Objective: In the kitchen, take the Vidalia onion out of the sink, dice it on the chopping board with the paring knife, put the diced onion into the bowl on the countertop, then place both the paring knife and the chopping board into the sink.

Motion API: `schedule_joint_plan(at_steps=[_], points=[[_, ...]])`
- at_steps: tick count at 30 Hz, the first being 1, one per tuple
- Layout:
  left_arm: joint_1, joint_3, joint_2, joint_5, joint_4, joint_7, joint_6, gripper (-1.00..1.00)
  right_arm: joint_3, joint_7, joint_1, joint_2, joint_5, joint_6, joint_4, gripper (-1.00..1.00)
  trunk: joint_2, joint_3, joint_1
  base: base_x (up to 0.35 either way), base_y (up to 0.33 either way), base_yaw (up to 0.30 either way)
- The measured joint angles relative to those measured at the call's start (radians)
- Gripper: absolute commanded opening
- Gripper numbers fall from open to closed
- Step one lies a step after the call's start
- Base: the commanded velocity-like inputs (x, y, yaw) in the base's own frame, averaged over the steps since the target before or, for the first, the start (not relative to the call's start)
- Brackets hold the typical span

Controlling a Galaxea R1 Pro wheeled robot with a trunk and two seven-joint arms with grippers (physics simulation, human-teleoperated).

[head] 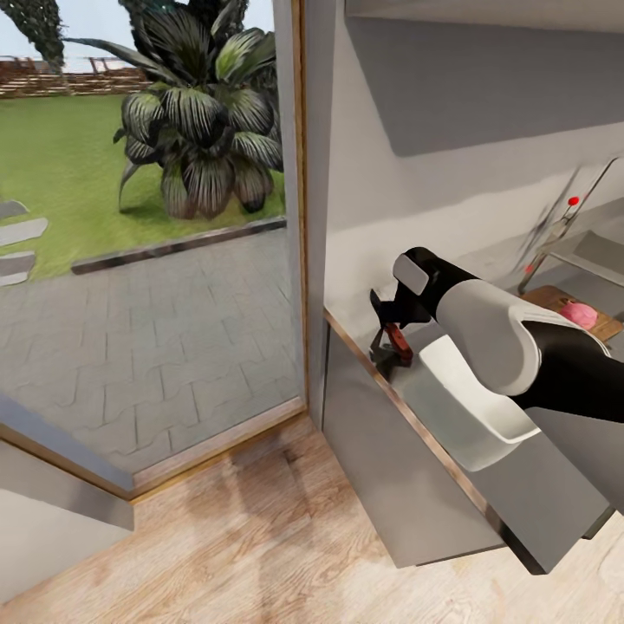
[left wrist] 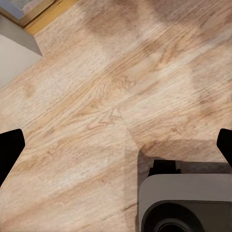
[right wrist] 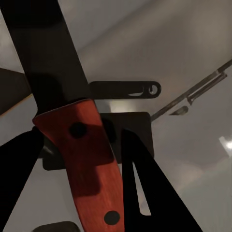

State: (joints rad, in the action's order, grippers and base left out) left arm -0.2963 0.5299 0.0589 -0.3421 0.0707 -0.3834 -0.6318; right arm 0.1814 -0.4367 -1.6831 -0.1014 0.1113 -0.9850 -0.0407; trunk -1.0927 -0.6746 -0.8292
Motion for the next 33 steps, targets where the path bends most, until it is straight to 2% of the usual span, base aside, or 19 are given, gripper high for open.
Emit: schedule_joint_plan(at_steps=[33], points=[[0.000, 0.000, 0.000, 0.000, 0.001, 0.000, 0.000, 1.00, 0.007, 0.001, 0.007, -0.003, 0.005, 0.000, -0.012, -1.00, 0.000, 0.000, 0.000, 0.000, 0.000, 0.000]])
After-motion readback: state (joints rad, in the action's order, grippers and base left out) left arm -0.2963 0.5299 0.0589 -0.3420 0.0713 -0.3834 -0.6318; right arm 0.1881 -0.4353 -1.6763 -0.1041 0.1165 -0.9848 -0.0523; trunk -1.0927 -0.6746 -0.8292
